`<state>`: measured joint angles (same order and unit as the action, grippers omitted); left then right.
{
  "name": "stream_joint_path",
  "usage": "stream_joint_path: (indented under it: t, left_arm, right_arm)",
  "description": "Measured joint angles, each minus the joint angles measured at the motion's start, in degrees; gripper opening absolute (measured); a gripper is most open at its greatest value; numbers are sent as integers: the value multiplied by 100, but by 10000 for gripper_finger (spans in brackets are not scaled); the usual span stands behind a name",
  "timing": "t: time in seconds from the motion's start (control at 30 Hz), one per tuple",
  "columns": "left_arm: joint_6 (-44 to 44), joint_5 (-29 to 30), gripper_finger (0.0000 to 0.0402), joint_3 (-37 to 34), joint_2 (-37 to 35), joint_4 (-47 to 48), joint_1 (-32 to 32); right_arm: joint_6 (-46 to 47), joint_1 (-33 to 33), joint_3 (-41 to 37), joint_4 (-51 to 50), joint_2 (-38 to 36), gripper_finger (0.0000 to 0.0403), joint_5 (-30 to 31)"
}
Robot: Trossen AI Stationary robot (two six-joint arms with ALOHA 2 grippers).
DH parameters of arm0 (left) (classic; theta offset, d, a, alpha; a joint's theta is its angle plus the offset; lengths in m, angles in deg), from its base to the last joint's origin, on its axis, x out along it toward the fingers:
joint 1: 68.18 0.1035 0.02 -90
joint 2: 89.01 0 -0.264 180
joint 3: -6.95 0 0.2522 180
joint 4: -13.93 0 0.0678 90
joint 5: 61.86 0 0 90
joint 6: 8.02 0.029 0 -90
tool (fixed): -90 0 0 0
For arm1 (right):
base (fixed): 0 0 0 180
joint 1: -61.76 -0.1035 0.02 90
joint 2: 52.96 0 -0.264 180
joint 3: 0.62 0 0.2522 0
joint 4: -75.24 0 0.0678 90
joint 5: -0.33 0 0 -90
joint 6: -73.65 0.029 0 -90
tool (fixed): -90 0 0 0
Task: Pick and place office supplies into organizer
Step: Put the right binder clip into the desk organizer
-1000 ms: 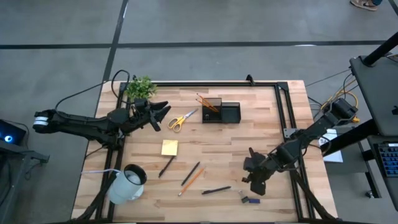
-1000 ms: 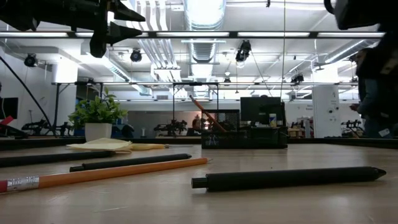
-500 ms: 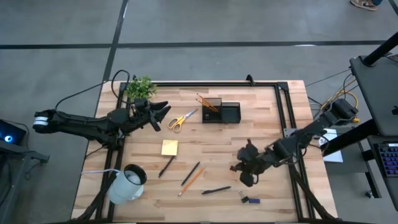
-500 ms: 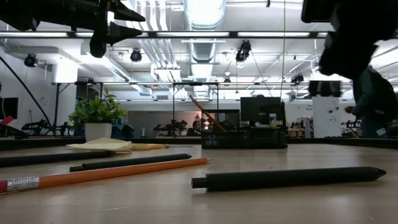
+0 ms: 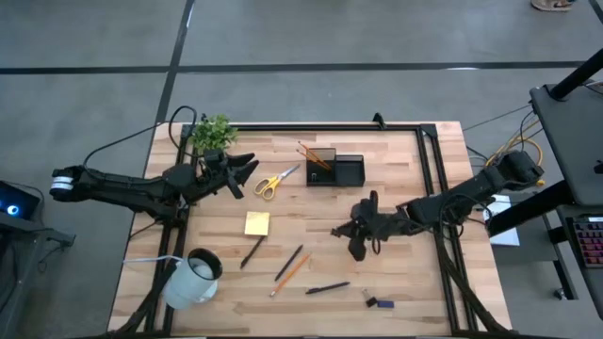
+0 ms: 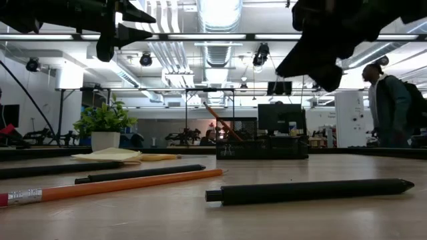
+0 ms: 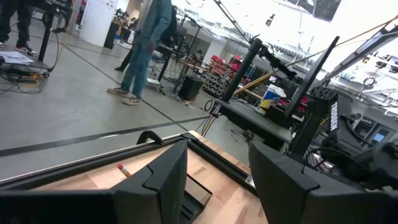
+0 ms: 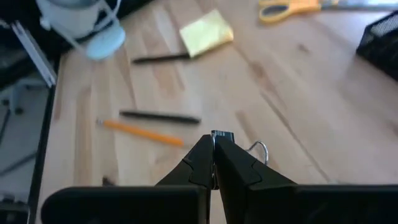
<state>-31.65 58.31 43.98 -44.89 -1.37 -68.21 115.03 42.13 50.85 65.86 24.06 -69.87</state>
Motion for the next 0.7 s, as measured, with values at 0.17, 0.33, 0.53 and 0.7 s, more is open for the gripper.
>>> stream_joint_path:
  t: [0.17, 0.33, 0.53, 0.7]
  left_arm:
    - [-4, 1, 157, 2, 0, 0, 0]
    - [-4, 2, 157, 2, 0, -2, 0]
    - [-5, 0, 157, 2, 0, 0, 0]
    - [-4, 0, 157, 2, 0, 0, 0]
  right_arm:
    - [-203, 225, -229, 283, 0, 8, 140]
    - [-554, 404, -397, 562, 0, 8, 162]
    - [-919, 772, -732, 1230, 0, 8, 183]
    - [-1314, 1082, -1004, 1905, 1, 8, 135]
